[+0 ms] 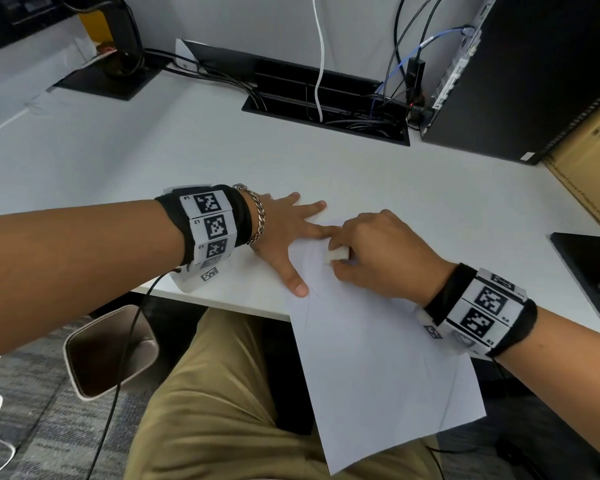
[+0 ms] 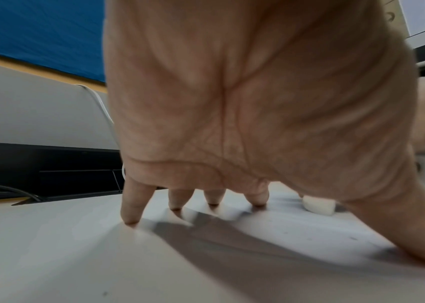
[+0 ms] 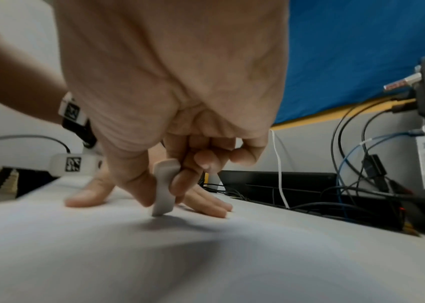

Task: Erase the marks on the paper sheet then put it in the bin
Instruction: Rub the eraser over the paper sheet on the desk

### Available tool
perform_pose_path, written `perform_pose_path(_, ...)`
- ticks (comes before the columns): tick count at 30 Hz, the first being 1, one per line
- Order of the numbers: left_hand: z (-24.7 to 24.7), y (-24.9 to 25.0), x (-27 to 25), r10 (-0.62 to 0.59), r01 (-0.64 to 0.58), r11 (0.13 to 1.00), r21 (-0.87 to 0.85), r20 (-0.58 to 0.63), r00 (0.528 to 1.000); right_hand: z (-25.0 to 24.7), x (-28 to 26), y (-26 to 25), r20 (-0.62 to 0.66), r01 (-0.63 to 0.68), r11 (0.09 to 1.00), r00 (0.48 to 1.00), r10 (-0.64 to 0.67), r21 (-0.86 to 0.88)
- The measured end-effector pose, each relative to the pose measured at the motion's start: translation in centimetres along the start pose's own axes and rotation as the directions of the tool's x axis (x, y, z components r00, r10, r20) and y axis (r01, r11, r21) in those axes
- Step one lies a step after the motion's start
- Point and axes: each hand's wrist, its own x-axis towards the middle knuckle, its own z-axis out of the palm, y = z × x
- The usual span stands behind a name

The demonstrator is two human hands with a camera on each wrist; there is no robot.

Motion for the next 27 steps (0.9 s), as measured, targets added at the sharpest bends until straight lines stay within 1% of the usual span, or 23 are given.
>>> perform_pose_path(2, 0.0, -0.1, 0.0, 0.002, -0.002, 1.000, 0.006, 0.001, 1.000, 0.2, -0.5, -0.1, 0.009, 0.007, 1.000, 1.000, -0.007, 0.000)
perform_pose_path(4, 0.0, -0.1, 0.2, -0.008, 0.008, 1.000, 0.008, -0.006, 1.000, 0.2, -1.1, 0.2, 0.011, -0.014, 1.000, 1.000, 0.014, 0.009)
perform_pose_path(8, -0.5, -0.7, 0.3, -0.032, 0.033, 0.999, 0.019, -0.059, 0.998, 0.4, -1.9, 0.8, -0.010, -0.041, 0.998, 0.999, 0.042, 0.038)
perform_pose_path(10, -1.1, -1.1, 0.3, -0.046, 0.047, 0.999, 0.013, -0.065, 0.997, 0.5, -2.2, 0.9, -0.025, -0.054, 0.997, 0.998, 0.056, 0.058)
perform_pose_path(12, -1.5, -1.3, 0.3, -0.044, 0.044, 0.999, -0.003, -0.060, 0.997, 0.6, -2.3, 1.0, -0.040, -0.065, 0.995, 0.997, 0.068, 0.074)
perform_pose_path(16, -1.3, -0.4, 0.2, 0.018, -0.019, 0.999, -0.043, -0.017, 1.000, 0.6, -2.3, 0.9, -0.036, -0.073, 0.994, 0.996, 0.076, 0.084)
perform_pose_path(19, -0.4, 0.8, 0.2, 0.008, -0.008, 1.000, -0.020, -0.012, 1.000, 0.3, -2.2, 1.2, -0.026, -0.085, 0.992, 0.996, 0.087, 0.089)
perform_pose_path(24, -0.1, 0.9, 0.4, -0.004, 0.004, 1.000, -0.007, -0.023, 1.000, -1.1, -1.2, 2.5, -0.032, -0.171, 0.982, 0.984, 0.174, 0.080)
perform_pose_path(27, -0.1, 0.9, 0.5, -0.006, 0.007, 1.000, 0.012, -0.021, 1.000, -1.0, -0.6, 2.3, -0.016, -0.157, 0.987, 0.987, 0.158, 0.047)
